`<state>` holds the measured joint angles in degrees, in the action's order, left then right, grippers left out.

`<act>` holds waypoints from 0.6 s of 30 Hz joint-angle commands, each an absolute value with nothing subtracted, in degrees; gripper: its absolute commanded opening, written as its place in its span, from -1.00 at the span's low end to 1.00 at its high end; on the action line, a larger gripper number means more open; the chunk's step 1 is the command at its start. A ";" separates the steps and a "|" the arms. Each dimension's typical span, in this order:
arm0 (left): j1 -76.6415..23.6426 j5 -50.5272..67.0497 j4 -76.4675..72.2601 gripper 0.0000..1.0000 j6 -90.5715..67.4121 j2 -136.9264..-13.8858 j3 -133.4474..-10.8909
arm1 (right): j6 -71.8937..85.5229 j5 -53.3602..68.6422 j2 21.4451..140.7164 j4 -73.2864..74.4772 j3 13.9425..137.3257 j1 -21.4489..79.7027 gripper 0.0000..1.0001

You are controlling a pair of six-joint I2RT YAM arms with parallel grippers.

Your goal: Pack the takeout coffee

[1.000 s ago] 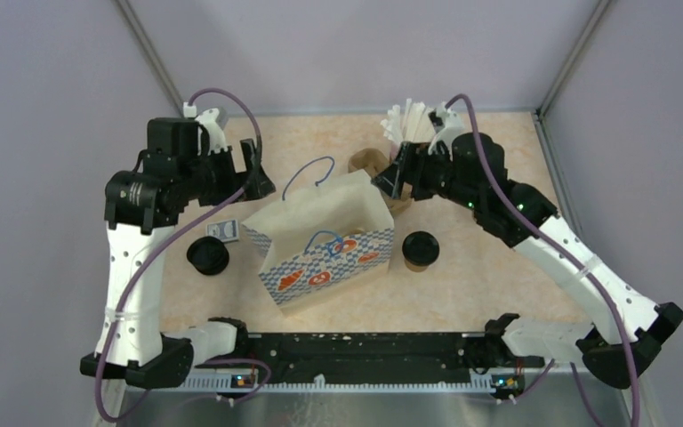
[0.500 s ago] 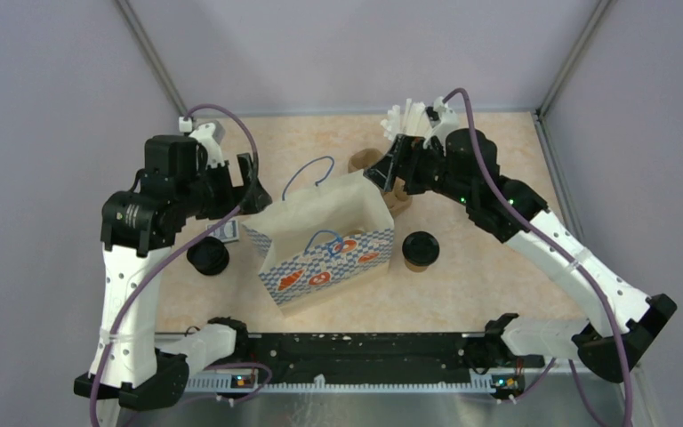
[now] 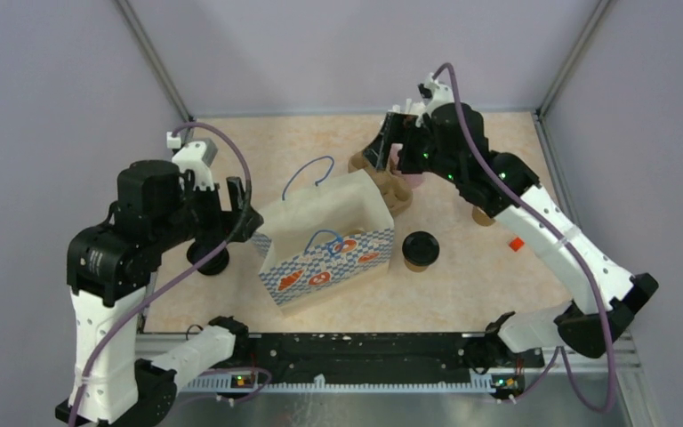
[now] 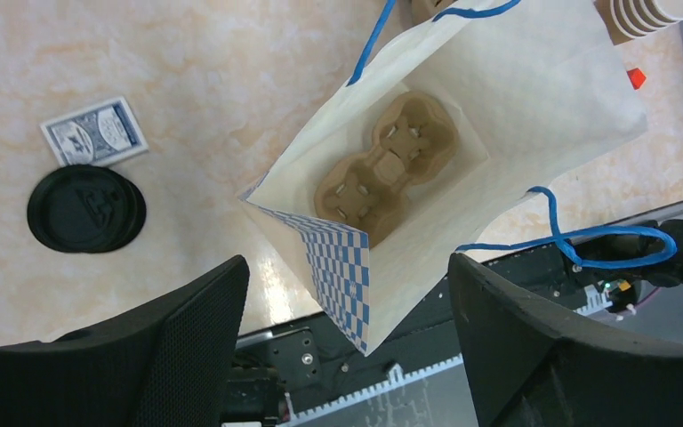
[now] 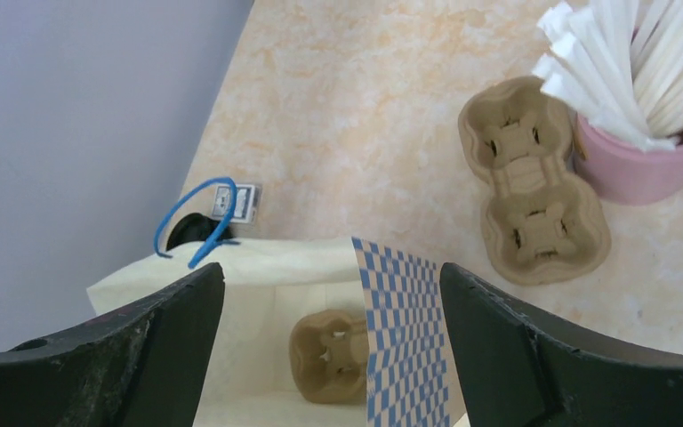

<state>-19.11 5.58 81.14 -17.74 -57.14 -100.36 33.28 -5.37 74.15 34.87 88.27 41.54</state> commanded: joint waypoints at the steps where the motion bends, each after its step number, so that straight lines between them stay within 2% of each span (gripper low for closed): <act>1: -19.74 5.40 81.19 0.69 -14.29 -57.59 -103.12 | 27.57 -5.06 80.58 41.36 96.08 42.61 0.81; 4: -19.62 9.90 81.16 0.61 -15.84 -58.72 -102.57 | 26.69 -4.21 82.66 41.04 96.19 43.44 0.79; 7: -19.67 11.32 81.08 0.61 -19.78 -58.64 -94.89 | 24.17 -3.68 83.71 42.85 95.60 43.68 0.67; 9: -19.63 12.18 81.05 0.74 -24.69 -57.93 -89.91 | 22.68 -3.89 84.09 45.47 95.60 43.70 0.60; 12: -19.66 10.41 81.02 0.81 -29.78 -57.61 -89.97 | 21.15 -1.72 84.74 47.71 95.11 43.68 0.50; 15: -19.64 9.33 80.96 0.83 -30.47 -58.53 -88.71 | 19.95 2.42 85.30 47.46 92.98 43.68 0.21; 18: -19.68 11.80 80.36 0.79 -30.41 -59.37 -84.13 | 19.45 1.25 84.82 45.26 90.27 43.82 -0.15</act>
<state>-19.46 10.04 81.65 -27.77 -59.44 -87.72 21.54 -0.27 85.03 46.04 93.23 43.35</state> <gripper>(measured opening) 0.910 0.517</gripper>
